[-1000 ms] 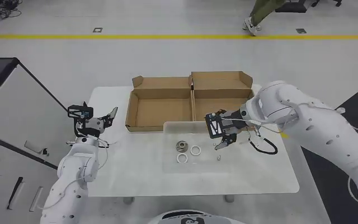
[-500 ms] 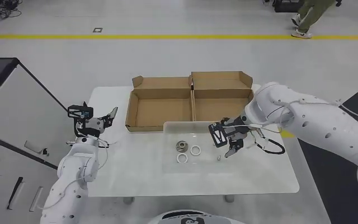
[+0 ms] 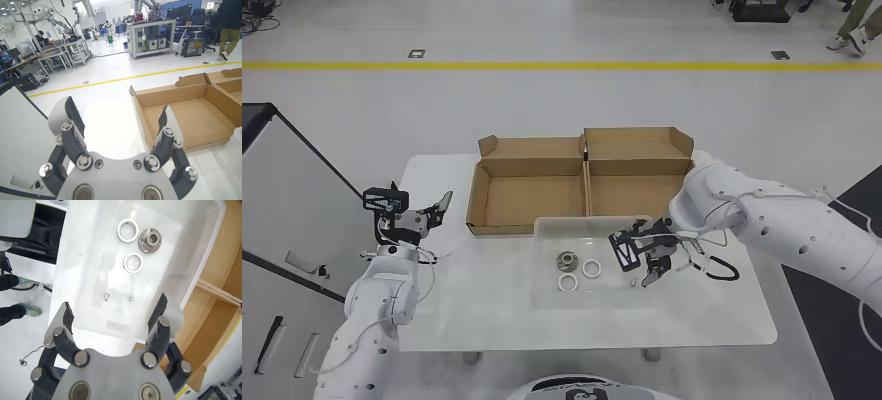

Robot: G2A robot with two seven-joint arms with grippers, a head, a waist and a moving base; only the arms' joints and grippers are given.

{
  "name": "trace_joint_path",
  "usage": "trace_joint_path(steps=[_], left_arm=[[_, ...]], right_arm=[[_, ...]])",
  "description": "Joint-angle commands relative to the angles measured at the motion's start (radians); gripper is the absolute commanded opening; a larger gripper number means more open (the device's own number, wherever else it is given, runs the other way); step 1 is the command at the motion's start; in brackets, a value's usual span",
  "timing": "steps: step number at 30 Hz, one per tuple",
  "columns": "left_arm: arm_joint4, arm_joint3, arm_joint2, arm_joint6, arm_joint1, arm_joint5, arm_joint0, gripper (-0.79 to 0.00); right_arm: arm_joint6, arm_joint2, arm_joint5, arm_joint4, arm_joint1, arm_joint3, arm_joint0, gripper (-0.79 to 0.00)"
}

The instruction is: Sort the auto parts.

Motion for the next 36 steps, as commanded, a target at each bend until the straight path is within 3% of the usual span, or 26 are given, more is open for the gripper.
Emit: trace_joint_path(steps=[1, 13, 36], left_arm=[[0.000, 0.000, 0.000, 0.000, 0.000, 0.000, 0.000, 0.000], [0.000, 0.000, 0.000, 0.000, 0.000, 0.000, 0.000, 0.000], [0.000, 0.000, 0.000, 0.000, 0.000, 0.000, 0.000, 0.000]], right_arm=[[0.000, 0.000, 0.000, -0.012, -0.005, 0.004, -0.002, 0.000], [0.000, 0.000, 0.000, -0.084, -0.028, 0.033, 0.003, 0.000], [0.002, 0.000, 0.003, -0.075, -0.034, 0.018, 0.007, 0.000]])
